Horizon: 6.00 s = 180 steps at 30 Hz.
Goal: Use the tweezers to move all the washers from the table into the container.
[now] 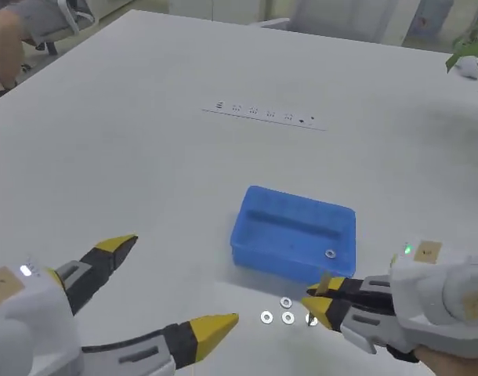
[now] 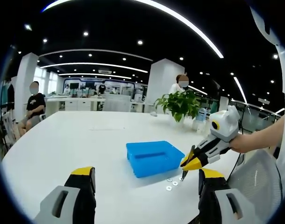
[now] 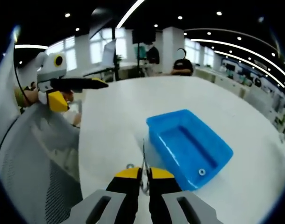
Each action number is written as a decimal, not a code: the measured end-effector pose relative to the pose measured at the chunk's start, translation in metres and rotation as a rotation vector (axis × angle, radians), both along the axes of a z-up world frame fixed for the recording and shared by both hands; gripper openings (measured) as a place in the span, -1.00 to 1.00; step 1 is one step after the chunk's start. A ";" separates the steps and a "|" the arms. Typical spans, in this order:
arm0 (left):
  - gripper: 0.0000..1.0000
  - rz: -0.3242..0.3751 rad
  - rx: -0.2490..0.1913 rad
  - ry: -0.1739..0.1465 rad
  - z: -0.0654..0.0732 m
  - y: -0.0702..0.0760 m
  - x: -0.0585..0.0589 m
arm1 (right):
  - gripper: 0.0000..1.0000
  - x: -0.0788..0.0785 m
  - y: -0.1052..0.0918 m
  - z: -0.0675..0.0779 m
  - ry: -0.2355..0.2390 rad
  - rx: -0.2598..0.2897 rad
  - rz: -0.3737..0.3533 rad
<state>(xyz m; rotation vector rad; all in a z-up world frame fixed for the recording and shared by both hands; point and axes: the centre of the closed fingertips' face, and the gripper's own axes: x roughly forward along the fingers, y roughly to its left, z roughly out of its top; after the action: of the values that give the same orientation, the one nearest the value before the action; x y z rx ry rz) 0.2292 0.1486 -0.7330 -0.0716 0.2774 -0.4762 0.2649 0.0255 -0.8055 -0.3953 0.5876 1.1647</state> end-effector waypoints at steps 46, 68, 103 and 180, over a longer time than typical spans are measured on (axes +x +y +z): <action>0.97 -0.218 0.090 -0.102 0.009 -0.033 -0.010 | -0.95 0.108 -0.008 0.027 -0.029 0.194 -0.564; 0.92 -0.206 0.067 -0.072 0.003 -0.028 -0.010 | -0.94 0.079 0.006 0.060 -0.047 0.262 -0.506; 0.93 -0.232 0.040 -0.099 0.012 -0.035 -0.013 | -0.93 0.004 0.019 0.005 0.082 0.191 -0.431; 0.81 -0.254 0.075 -0.046 -0.001 -0.036 -0.015 | -0.94 0.110 0.026 0.012 0.032 0.119 -0.459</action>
<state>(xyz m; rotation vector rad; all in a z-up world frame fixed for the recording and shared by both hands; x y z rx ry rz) 0.2139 0.1131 -0.7345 0.0486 0.2604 -0.7184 0.3748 0.0517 -0.7938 -0.1276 0.5956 0.7609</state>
